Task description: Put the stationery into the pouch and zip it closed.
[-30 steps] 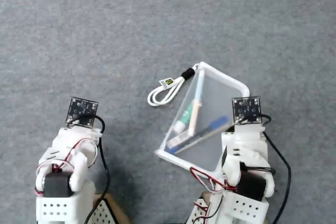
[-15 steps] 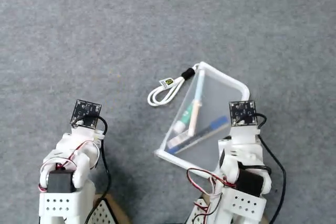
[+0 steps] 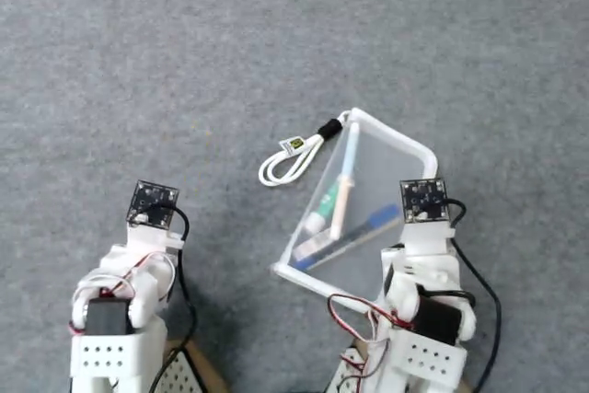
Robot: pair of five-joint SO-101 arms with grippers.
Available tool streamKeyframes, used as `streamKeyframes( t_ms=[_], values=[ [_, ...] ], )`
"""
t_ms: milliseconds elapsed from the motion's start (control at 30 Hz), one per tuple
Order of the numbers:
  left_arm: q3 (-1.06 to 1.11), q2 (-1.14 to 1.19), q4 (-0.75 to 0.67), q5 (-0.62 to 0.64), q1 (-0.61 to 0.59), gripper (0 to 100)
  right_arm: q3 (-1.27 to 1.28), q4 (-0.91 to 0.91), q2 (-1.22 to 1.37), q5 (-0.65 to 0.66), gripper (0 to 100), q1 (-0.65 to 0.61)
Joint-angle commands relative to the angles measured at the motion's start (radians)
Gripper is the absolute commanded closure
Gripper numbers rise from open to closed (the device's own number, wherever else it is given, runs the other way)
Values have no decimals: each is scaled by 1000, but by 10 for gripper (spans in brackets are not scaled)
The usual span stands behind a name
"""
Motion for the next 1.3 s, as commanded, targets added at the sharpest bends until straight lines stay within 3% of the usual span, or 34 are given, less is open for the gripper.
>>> streamKeyframes(
  t_ms=[0,1267],
  values=[
    [21,-8,-18,-2,-38,970,16,5,-38,-6,984,8],
    [21,-8,-18,-3,-70,970,16,5,-38,-3,984,8]
  ],
)
